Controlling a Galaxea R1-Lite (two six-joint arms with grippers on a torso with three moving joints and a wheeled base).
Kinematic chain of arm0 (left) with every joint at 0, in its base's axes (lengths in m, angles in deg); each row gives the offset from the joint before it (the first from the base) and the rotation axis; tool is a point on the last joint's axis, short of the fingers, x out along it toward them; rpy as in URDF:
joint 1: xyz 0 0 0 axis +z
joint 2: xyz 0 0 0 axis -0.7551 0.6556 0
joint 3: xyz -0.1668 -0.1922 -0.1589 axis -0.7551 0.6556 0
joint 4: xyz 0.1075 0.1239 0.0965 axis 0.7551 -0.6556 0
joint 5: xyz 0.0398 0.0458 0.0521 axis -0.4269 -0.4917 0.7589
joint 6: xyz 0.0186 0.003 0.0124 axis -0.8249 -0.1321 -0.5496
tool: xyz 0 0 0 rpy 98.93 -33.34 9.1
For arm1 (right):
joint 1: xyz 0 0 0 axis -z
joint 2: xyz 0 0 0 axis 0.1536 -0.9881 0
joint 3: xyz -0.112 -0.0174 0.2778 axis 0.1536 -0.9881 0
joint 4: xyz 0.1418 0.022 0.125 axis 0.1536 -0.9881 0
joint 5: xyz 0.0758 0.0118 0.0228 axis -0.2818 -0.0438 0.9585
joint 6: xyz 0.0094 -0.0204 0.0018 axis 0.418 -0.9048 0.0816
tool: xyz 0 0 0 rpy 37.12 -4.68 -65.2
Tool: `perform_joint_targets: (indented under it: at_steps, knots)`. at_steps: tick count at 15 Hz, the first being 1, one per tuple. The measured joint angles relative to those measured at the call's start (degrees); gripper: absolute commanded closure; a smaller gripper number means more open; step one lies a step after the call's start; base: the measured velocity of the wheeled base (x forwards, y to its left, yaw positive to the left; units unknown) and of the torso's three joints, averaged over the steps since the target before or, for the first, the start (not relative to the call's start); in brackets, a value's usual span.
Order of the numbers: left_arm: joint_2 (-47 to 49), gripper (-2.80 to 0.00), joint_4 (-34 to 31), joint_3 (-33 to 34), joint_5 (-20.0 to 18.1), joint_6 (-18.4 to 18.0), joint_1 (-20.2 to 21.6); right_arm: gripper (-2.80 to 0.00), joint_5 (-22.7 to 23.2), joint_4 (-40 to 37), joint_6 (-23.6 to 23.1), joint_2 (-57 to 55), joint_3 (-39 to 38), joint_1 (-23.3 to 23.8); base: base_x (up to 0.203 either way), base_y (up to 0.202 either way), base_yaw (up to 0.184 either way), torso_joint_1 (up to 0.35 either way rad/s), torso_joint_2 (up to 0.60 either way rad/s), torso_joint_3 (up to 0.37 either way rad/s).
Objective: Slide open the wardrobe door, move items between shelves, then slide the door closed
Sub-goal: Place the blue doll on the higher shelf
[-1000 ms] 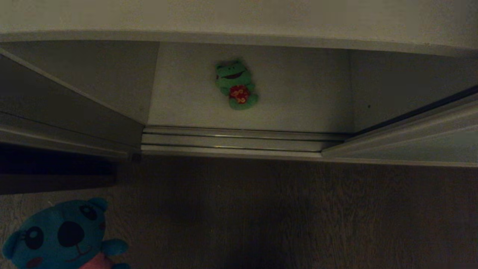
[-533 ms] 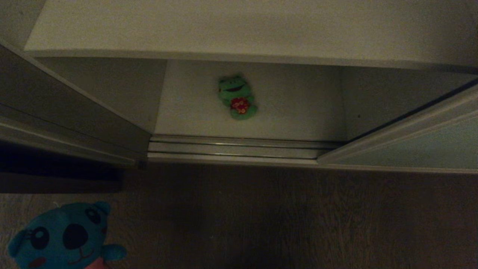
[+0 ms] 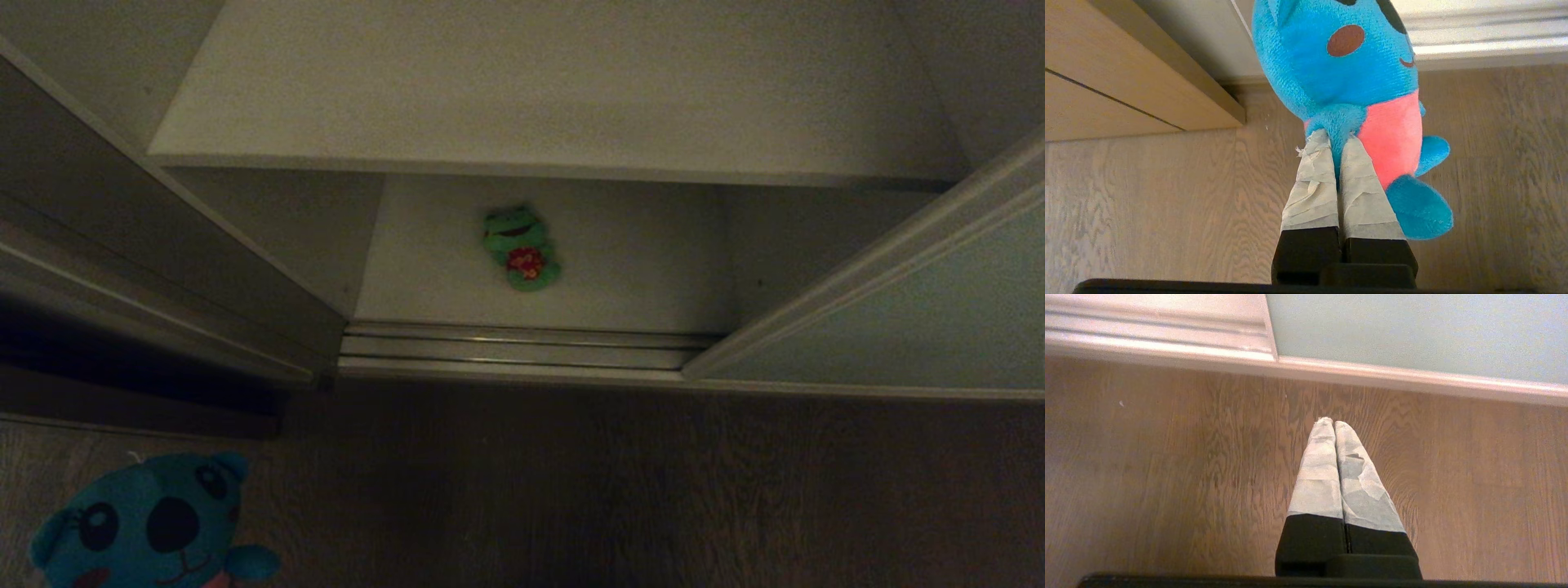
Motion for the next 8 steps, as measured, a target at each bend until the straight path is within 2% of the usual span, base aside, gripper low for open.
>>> perform_joint_targets:
  at_steps: [8]
  knots:
    - [0.02, 0.00, -1.07, 0.00, -0.02, 0.00, 0.00, 0.00, 0.00, 0.00, 0.00, 0.01, 0.00, 0.00, 0.000, 0.000, 0.000, 0.002, 0.00, 0.201]
